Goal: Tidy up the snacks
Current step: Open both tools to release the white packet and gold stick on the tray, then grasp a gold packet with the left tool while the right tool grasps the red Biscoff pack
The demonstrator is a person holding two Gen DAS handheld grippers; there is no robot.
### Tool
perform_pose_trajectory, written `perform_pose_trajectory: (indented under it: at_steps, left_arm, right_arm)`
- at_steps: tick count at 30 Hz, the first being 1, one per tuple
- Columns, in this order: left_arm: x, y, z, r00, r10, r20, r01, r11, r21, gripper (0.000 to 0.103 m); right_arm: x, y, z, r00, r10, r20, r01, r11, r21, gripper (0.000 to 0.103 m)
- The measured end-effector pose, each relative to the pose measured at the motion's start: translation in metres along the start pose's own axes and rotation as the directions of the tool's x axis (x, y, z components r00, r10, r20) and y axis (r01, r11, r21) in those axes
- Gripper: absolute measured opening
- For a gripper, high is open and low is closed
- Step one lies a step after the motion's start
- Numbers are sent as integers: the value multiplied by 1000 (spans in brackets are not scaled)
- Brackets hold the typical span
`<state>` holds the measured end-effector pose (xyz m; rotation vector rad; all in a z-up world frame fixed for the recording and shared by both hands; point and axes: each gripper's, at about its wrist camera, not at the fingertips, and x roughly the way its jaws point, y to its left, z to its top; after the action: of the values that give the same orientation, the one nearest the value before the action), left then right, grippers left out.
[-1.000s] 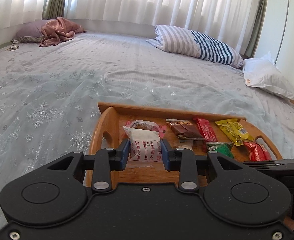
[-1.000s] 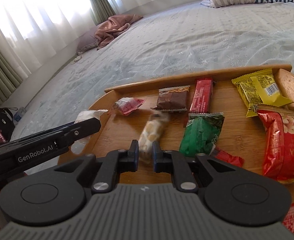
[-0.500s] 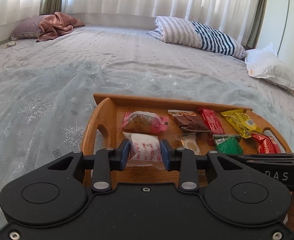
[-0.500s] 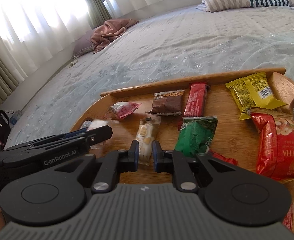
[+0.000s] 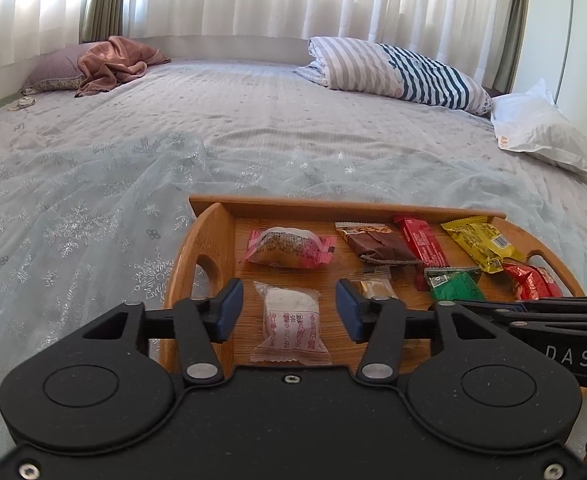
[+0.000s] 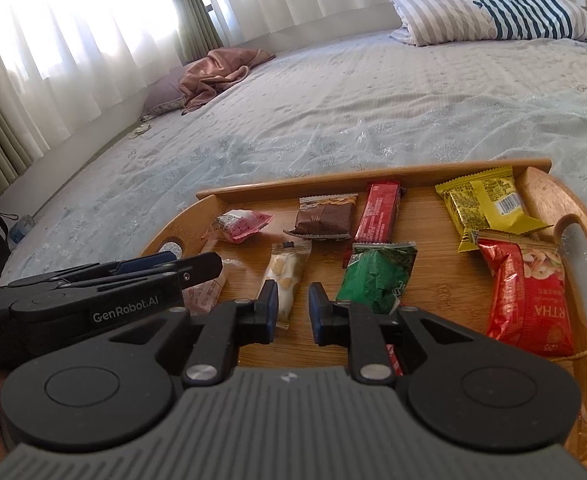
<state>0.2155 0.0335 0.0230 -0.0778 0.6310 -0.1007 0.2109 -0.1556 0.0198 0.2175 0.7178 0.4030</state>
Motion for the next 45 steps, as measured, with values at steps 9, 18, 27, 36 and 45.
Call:
perform_pose_trajectory:
  at_steps: [9, 18, 27, 36, 45]
  left_arm:
    - [-31, -6, -4, 999, -10, 35, 8, 999, 35, 77]
    - [-70, -16, -19, 999, 9, 54, -13, 996, 83, 85]
    - [-98, -10, -46, 1000, -24, 13, 24, 999, 34, 88]
    - [-111, -5, -73, 999, -34, -35, 34, 999, -5, 89]
    - [-110, -4, -88, 997, -37, -67, 36, 999, -13, 91]
  right_arm:
    - [-26, 10, -10, 997, -48, 64, 52, 997, -64, 51]
    - [-55, 20, -32, 987, -101, 123, 115, 987, -112, 66]
    - [-79, 22, -57, 977, -146, 155, 167, 977, -132, 74]
    - [-93, 38, -90, 965, -183, 189, 222, 952, -212, 82]
    - [-95, 45, -119, 966, -202, 161, 237, 940, -246, 86]
